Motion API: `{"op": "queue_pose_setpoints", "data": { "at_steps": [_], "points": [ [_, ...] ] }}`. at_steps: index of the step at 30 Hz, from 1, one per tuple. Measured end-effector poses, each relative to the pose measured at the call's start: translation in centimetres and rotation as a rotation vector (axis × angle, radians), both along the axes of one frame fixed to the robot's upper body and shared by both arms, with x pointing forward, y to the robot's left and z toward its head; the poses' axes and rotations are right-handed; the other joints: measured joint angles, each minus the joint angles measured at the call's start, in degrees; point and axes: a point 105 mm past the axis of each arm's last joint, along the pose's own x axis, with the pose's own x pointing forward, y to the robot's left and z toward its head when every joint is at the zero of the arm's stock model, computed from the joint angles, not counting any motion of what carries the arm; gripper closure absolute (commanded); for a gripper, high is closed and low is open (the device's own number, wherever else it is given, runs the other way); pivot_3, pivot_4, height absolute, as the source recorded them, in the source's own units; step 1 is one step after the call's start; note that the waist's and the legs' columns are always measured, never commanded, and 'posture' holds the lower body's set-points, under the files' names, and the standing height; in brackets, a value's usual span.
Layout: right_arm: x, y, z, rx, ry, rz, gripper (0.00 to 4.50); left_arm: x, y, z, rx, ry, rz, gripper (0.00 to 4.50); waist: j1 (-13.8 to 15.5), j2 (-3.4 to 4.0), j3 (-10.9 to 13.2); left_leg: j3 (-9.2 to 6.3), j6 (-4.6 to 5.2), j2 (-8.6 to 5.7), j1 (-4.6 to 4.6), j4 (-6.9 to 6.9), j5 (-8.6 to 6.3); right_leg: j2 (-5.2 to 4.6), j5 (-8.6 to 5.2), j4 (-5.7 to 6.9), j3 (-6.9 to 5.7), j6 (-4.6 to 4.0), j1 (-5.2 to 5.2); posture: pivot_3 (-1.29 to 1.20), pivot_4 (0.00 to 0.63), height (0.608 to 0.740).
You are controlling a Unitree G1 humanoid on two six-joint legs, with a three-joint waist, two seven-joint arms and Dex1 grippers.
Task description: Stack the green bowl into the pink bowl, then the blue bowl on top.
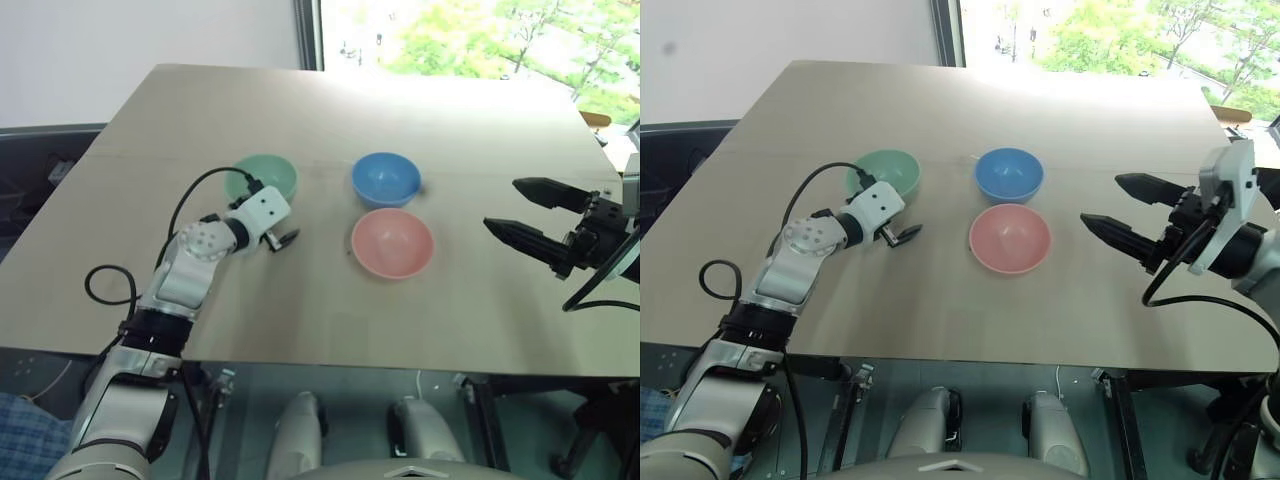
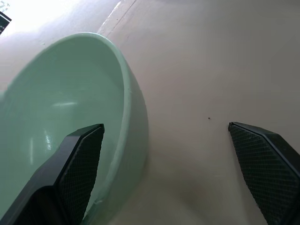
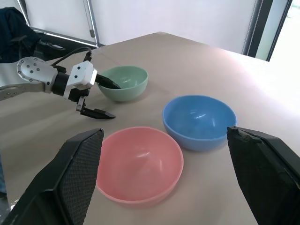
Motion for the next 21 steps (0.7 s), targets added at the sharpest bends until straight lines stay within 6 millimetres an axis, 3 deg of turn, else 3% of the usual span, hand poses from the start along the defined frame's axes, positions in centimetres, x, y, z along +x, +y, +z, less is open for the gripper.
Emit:
{"op": "queue_pose_setpoints", "data": {
  "at_steps": [7,10,14,18,19,21],
  "points": [
    [0.1,-0.8,-0.7,-0.009,-0.014,-0.025,0.07,0.4,0.7,-0.1,0.020,0.036,0.016,0.00,-0.52,0.03,-0.01,0.00,0.00,0.01,0.13,0.21,0.00,0.02,-0.01,0.40,0.04,0.01,0.01,0.00,0.150,0.740],
    [0.1,-0.6,-0.8,-0.013,-0.020,-0.019,0.00,0.3,0.8,-0.3,0.020,0.048,0.017,0.74,-0.57,0.03,-0.01,-0.01,0.00,0.02,0.15,0.43,0.00,0.04,-0.03,0.67,0.07,0.02,0.01,0.00,0.150,0.740],
    [0.3,-0.7,-0.9,-0.013,-0.019,-0.020,0.00,0.3,1.2,-0.8,0.027,0.075,0.027,2.59,-0.55,0.02,-0.01,-0.03,0.00,0.02,0.12,0.58,0.00,0.03,-0.03,0.73,0.07,0.03,0.01,0.00,0.150,0.740],
    [0.5,-0.6,-1.1,-0.008,-0.017,-0.018,0.00,0.3,1.8,-1.0,0.043,0.083,0.042,4.08,-0.47,0.02,-0.01,-0.07,0.00,0.02,0.08,0.58,0.00,0.04,-0.03,0.73,0.05,0.02,0.00,0.00,0.150,0.740],
    [0.6,-0.6,-1.2,-0.009,-0.015,-0.018,0.00,0.5,1.7,-0.3,0.046,0.054,0.037,4.44,-0.37,0.02,-0.01,-0.09,0.00,0.02,0.07,0.58,0.00,0.04,-0.03,0.73,0.03,0.03,0.01,0.00,0.150,0.740],
    [0.6,-0.5,-1.2,-0.009,-0.017,-0.013,0.00,0.7,2.1,0.3,0.051,0.047,0.046,4.44,-0.37,0.10,-0.05,-0.04,0.01,0.01,0.08,0.58,0.00,0.02,-0.04,0.72,0.07,0.04,0.01,0.00,0.150,0.740]
  ]
}}
